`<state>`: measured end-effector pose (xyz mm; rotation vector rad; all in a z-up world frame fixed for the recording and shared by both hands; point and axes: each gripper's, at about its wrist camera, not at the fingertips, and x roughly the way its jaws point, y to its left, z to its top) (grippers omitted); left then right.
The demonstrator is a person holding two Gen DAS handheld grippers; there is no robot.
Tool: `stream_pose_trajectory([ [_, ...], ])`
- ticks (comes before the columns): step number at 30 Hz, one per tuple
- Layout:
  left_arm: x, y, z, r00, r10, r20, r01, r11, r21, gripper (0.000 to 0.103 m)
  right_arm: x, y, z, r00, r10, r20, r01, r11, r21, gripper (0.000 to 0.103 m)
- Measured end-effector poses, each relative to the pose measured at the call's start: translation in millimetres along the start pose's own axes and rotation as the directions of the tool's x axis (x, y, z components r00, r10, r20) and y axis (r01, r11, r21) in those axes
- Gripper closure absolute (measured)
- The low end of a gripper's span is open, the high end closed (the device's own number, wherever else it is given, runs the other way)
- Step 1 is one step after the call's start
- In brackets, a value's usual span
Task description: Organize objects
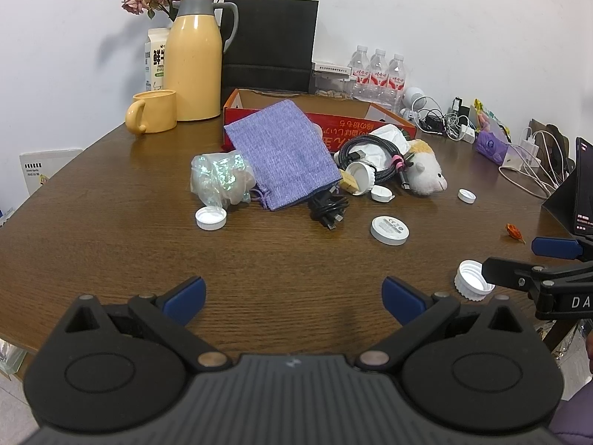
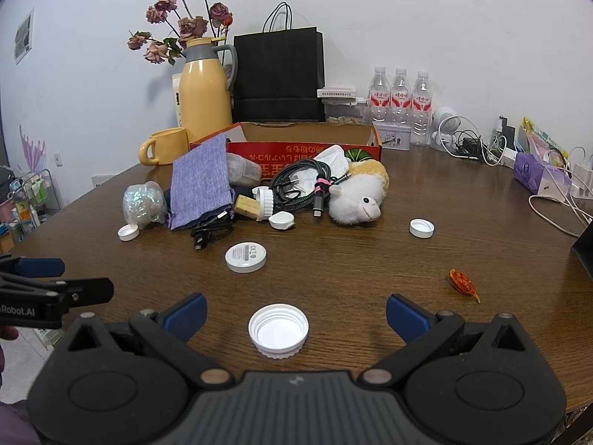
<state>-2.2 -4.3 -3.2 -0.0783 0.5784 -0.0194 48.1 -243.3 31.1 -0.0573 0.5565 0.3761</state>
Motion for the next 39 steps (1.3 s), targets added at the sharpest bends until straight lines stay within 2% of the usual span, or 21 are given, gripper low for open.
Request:
stream_pose_trajectory([
  [19, 12, -6, 3, 1.0, 0.016, -0.023, -0.017, 1.0, -0.02, 0.0, 3, -22, 0, 1.0, -0.02, 0.007, 0.02, 1.0, -0.007, 0.0],
  [28, 27, -6, 15, 0.998, 0.05, -0.025, -0.051, 0.998, -0.045, 0.0, 12, -54, 5, 0.997, -0.073, 0.019, 0.074, 0.997, -0.009, 0.0],
  [33, 38, -1, 25, 0.996, 0.081, -0.022, -0.082, 0.994, -0.071, 0.0, 22, -75, 11, 0.993, -0.117, 0.031, 0.119, 0.991, -0.062, 0.001],
  [36, 44, 3, 30, 0.994, 0.103, -0.022, -0.104, 0.991, -0.086, 0.0, 35, -89, 14, 0.993, -0.12, 0.006, 0.12, 0.989, -0.091, 0.014],
  [38, 48, 6, 32, 0.993, 0.119, -0.022, -0.12, 0.988, -0.092, 0.0, 45, -99, 16, 0.993, -0.113, -0.02, 0.11, 0.988, -0.109, 0.03],
  [39, 49, 8, 33, 0.992, 0.128, -0.022, -0.13, 0.987, -0.095, 0.0, 50, -104, 15, 0.993, -0.109, -0.034, 0.105, 0.987, -0.118, 0.034],
])
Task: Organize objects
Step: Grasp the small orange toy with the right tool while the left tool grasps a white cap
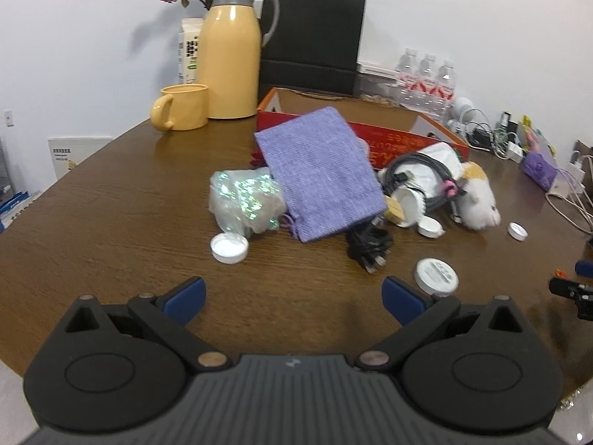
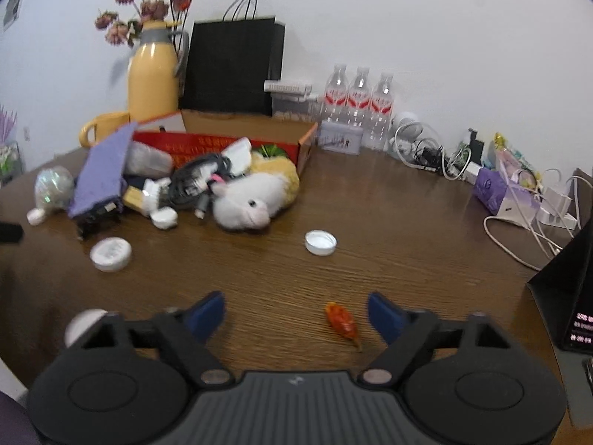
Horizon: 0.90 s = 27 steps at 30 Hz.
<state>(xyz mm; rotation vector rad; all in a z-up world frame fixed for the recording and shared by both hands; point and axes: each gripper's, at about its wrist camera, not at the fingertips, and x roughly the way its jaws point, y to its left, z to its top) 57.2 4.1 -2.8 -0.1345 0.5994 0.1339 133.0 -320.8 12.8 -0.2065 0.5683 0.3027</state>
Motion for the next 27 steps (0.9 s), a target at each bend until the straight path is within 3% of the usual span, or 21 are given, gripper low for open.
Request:
stream_pose_trajectory([
  [2, 3, 3, 2, 1.0, 0.02, 0.002, -0.02, 1.0, -0.007, 0.0, 9, -6, -1, 1.0, 0.005, -0.027, -0.005, 1.0, -0.013, 0.049],
  [6, 10, 11, 8, 0.998, 0.056, 0.002, -0.056, 0.998, -0.028, 0.0, 18, -19, -4, 0.998, 0.045, -0.043, -0.045, 0.999, -0.011, 0.061],
  [8, 13, 14, 10, 0.998, 0.069, 0.006, -0.069, 0.997, -0.035, 0.0, 20, -25, -3, 0.997, 0.069, -0.047, -0.069, 0.998, 0.002, 0.086],
  [9, 15, 16, 11, 0.997, 0.076, 0.007, -0.076, 0.996, -0.037, 0.0, 21, -28, -3, 0.995, 0.085, -0.049, -0.085, 0.996, 0.005, 0.09],
  [21, 52, 40, 26, 0.988, 0.152, -0.004, -0.152, 0.988, -0.035, 0.002, 30, -9, 20, 0.984, 0.173, -0.03, -0.174, 0.984, -0.035, 0.09],
  [27, 67, 37, 24, 0.99, 0.136, -0.027, -0.135, 0.99, 0.028, 0.038, 35, 10, 30, 0.979, 0.202, -0.025, -0.203, 0.978, -0.053, 0.09],
])
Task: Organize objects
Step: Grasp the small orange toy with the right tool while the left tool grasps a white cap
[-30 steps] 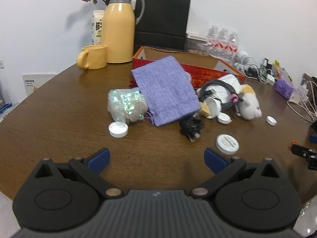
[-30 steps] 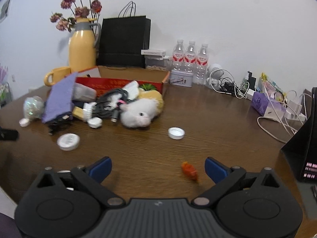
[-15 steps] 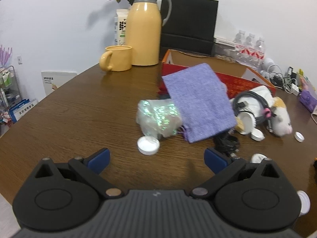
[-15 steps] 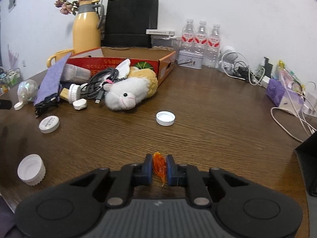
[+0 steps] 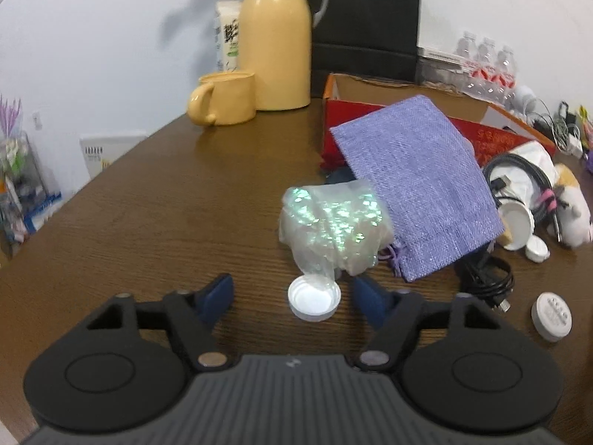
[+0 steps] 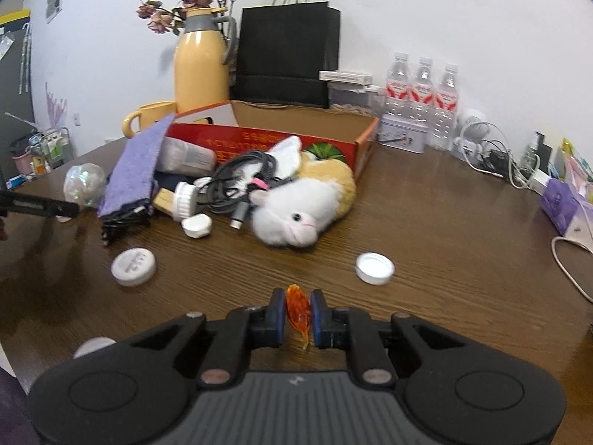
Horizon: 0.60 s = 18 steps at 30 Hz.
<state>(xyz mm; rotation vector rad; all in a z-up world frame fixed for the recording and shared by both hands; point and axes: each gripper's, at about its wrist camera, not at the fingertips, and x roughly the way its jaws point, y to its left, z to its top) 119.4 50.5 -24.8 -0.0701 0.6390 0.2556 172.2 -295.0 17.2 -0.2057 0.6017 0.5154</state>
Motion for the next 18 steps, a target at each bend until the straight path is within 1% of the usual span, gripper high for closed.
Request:
stream_pose_trajectory([
  [1, -1, -1, -1, 1.0, -0.019, 0.007, 0.019, 1.0, 0.009, 0.053, 1, 2, 1, 1.0, 0.003, -0.001, -0.003, 1.0, -0.003, 0.09],
  [2, -2, -2, -1, 0.999, -0.034, 0.012, 0.034, 0.999, 0.019, 0.074, 2, 5, 2, 1.0, 0.005, -0.002, -0.005, 1.0, -0.006, 0.09],
  [6, -9, -5, -5, 0.997, -0.07, 0.013, 0.069, 0.996, 0.054, 0.074, 4, 11, 7, 1.0, 0.008, 0.0, -0.008, 1.0, -0.014, 0.09],
  [10, -23, 2, -5, 0.995, -0.089, 0.036, 0.088, 0.995, 0.04, 0.074, 6, 16, 10, 1.0, 0.006, 0.002, -0.006, 1.0, -0.018, 0.09],
  [12, -33, 6, -1, 0.992, -0.107, 0.062, 0.105, 0.994, 0.035, 0.074, 6, 18, 12, 1.0, 0.005, 0.005, -0.004, 1.0, -0.017, 0.09],
  [15, -47, 6, 14, 0.983, -0.146, 0.109, 0.142, 0.989, 0.046, 0.074, 8, 20, 19, 1.0, 0.009, 0.019, -0.008, 1.0, -0.017, 0.09],
  [18, -55, -1, 36, 0.967, -0.182, 0.178, 0.172, 0.982, 0.072, 0.074, 11, 25, 33, 0.998, 0.022, 0.06, -0.021, 0.999, -0.027, 0.09],
])
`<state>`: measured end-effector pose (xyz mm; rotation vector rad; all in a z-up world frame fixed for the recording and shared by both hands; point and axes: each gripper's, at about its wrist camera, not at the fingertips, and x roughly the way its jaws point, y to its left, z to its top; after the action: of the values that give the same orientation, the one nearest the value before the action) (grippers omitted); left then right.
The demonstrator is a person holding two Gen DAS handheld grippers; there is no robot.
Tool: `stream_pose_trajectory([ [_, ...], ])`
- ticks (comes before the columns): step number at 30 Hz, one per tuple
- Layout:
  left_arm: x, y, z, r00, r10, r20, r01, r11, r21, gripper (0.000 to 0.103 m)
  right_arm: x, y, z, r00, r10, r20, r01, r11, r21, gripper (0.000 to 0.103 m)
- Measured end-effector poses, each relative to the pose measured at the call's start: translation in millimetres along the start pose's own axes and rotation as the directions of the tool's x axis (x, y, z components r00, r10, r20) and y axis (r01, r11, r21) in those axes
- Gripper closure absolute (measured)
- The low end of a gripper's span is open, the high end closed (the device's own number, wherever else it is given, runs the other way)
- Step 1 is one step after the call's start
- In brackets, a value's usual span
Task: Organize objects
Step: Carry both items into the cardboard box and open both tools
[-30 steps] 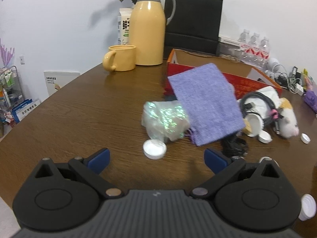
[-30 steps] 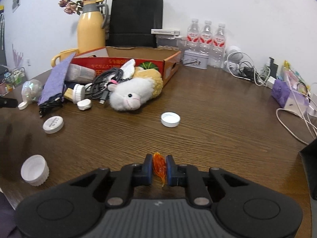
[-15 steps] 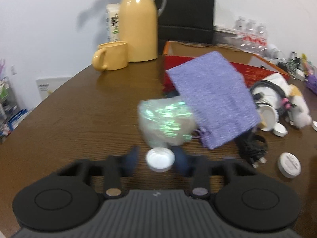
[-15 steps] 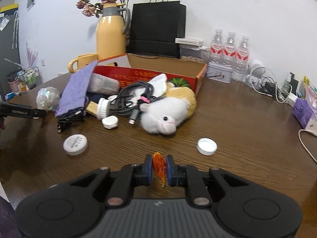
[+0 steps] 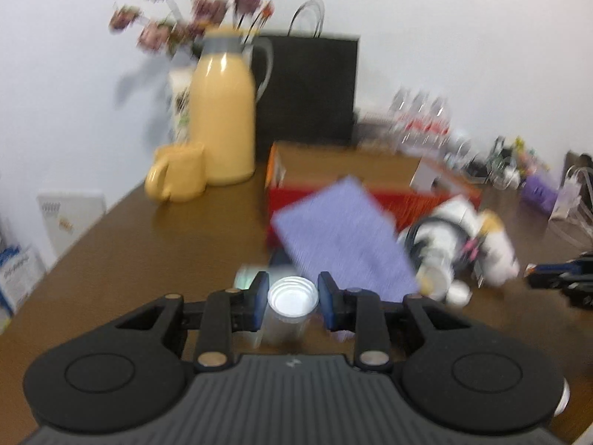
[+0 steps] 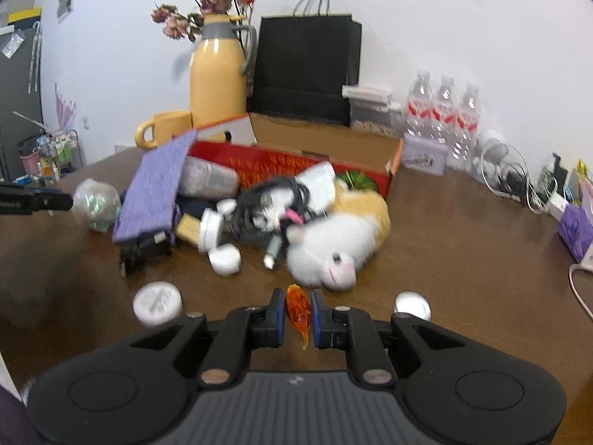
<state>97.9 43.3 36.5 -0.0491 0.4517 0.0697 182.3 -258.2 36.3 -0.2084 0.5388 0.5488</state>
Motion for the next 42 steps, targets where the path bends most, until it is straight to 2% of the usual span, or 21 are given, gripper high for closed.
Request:
stream_pose_trajectory([
  [5, 12, -21, 43, 0.992, -0.059, 0.112, 0.057, 0.998, 0.022, 0.073, 9, 6, 35, 0.995, 0.012, 0.101, -0.012, 1.0, -0.004, 0.09],
  [10, 47, -47, 82, 0.981, -0.098, 0.17, 0.095, 0.995, 0.029, 0.073, 30, 1, 78, 0.982, 0.01, 0.188, -0.017, 0.999, 0.04, 0.09],
  [15, 88, -58, 112, 0.976, -0.098, 0.193, 0.103, 0.995, -0.013, 0.073, 66, -6, 115, 0.976, -0.012, 0.219, -0.005, 0.997, 0.077, 0.09],
  [20, 128, -71, 136, 0.975, -0.051, 0.215, 0.062, 0.997, -0.044, 0.073, 105, -13, 140, 0.974, -0.037, 0.224, 0.013, 0.994, 0.107, 0.09],
  [24, 172, -72, 145, 0.983, 0.033, 0.178, -0.019, 0.997, -0.075, 0.073, 146, -25, 154, 0.979, -0.068, 0.19, 0.041, 0.989, 0.141, 0.09],
  [27, 205, -67, 139, 0.99, 0.086, 0.112, -0.075, 0.993, -0.096, 0.073, 172, -36, 154, 0.982, -0.094, 0.163, 0.066, 0.983, 0.172, 0.09],
  [28, 217, -66, 136, 0.992, 0.109, 0.069, -0.103, 0.991, -0.087, 0.073, 180, -40, 151, 0.983, -0.104, 0.154, 0.076, 0.981, 0.18, 0.09],
  [32, 248, -58, 124, 0.991, 0.126, -0.039, -0.129, 0.989, -0.074, 0.073, 207, -48, 139, 0.994, -0.086, 0.07, 0.07, 0.976, 0.206, 0.09],
  [34, 256, -57, 118, 0.991, 0.115, -0.075, -0.12, 0.99, -0.07, 0.073, 208, -48, 138, 0.995, -0.079, 0.068, 0.063, 0.976, 0.21, 0.09],
  [38, 253, -57, 113, 0.993, 0.097, -0.065, -0.101, 0.992, -0.071, 0.073, 209, -43, 136, 0.996, -0.08, 0.046, 0.07, 0.978, 0.197, 0.09],
  [39, 252, -58, 113, 0.993, 0.096, -0.061, -0.101, 0.992, -0.074, 0.07, 210, -42, 135, 0.996, -0.082, 0.035, 0.074, 0.978, 0.194, 0.089],
  [40, 251, -57, 113, 0.994, 0.094, -0.056, -0.098, 0.992, -0.078, 0.059, 210, -42, 135, 0.996, -0.086, 0.029, 0.079, 0.978, 0.193, 0.089],
  [41, 249, -57, 114, 0.994, 0.093, -0.049, -0.097, 0.992, -0.082, 0.041, 209, -41, 135, 0.995, -0.094, 0.027, 0.087, 0.977, 0.193, 0.088],
  [42, 247, -57, 116, 0.994, 0.098, -0.038, -0.101, 0.991, -0.086, 0.032, 209, -41, 135, 0.995, -0.1, 0.022, 0.094, 0.977, 0.19, 0.085],
])
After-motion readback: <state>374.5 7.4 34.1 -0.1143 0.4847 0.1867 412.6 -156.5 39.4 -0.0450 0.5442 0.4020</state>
